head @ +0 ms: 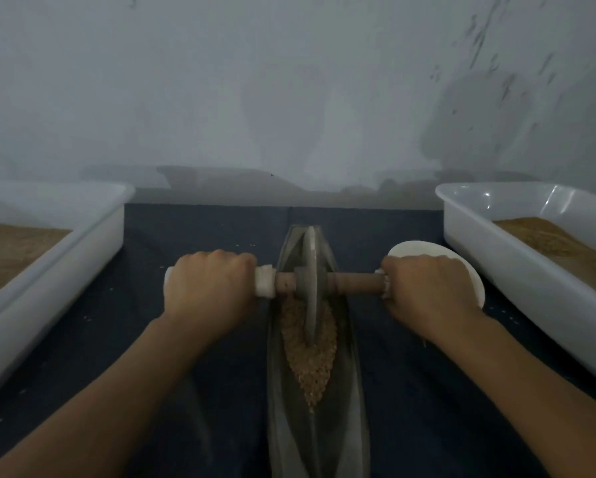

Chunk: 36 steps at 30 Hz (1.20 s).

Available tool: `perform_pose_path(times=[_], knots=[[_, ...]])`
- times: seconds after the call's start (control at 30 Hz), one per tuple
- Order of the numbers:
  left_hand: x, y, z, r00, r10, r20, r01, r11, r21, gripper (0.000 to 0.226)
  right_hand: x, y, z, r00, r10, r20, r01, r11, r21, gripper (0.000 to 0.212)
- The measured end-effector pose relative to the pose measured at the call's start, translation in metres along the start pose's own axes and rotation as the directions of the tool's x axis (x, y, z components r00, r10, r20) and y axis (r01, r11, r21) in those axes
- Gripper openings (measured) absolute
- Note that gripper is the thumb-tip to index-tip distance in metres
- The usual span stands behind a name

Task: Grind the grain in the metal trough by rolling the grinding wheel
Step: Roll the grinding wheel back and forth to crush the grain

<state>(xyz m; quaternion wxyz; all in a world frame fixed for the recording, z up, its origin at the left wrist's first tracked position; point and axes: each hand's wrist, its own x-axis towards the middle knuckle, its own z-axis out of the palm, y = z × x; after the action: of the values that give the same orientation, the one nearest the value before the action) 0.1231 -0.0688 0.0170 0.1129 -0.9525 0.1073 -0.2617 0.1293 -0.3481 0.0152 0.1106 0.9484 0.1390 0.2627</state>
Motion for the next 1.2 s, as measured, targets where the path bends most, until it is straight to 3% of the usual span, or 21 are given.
perform_pose_path(times=[0.1, 0.4, 0.53, 0.63, 0.73, 0.9, 1.03, 1.2], knots=[[0.016, -0.002, 0.007, 1.0, -0.011, -0.015, 0.011, 1.0, 0.024, 0.036, 0.018, -0.001, 0.007, 0.999, 0.016, -0.033, -0.016, 1.0, -0.001, 0.028], [0.003, 0.0, -0.005, 0.998, -0.023, 0.057, 0.022, 1.0, 0.016, 0.029, 0.007, -0.002, -0.004, 0.996, 0.006, 0.091, -0.005, 1.0, -0.009, 0.023], [-0.027, -0.006, -0.02, 0.985, 0.016, 0.172, -0.006, 0.998, -0.058, 0.029, -0.026, -0.003, -0.033, 0.985, -0.063, 0.161, 0.067, 0.998, -0.02, 0.013], [-0.036, -0.011, -0.032, 0.951, 0.075, 0.301, -0.034, 0.99, -0.139, 0.029, -0.043, -0.004, -0.047, 0.962, -0.07, 0.263, 0.066, 0.998, 0.023, 0.023], [-0.03, -0.01, -0.028, 0.941, 0.059, 0.333, -0.007, 0.988, -0.154, 0.027, -0.031, -0.006, -0.047, 0.954, -0.064, 0.294, 0.057, 0.998, 0.032, 0.026], [0.01, -0.006, -0.007, 0.988, 0.003, 0.157, 0.003, 0.999, -0.032, 0.031, 0.013, 0.0, -0.018, 0.961, -0.006, 0.277, -0.017, 0.997, 0.08, 0.015], [0.032, 0.001, -0.003, 0.998, -0.036, 0.059, 0.036, 0.999, 0.011, 0.014, 0.027, -0.002, 0.003, 0.981, 0.076, 0.177, -0.087, 0.995, 0.057, 0.024], [-0.004, 0.003, -0.013, 0.999, -0.019, 0.04, 0.02, 1.0, -0.009, 0.025, -0.009, -0.003, -0.007, 0.994, 0.006, 0.105, -0.006, 1.0, -0.004, 0.019]])
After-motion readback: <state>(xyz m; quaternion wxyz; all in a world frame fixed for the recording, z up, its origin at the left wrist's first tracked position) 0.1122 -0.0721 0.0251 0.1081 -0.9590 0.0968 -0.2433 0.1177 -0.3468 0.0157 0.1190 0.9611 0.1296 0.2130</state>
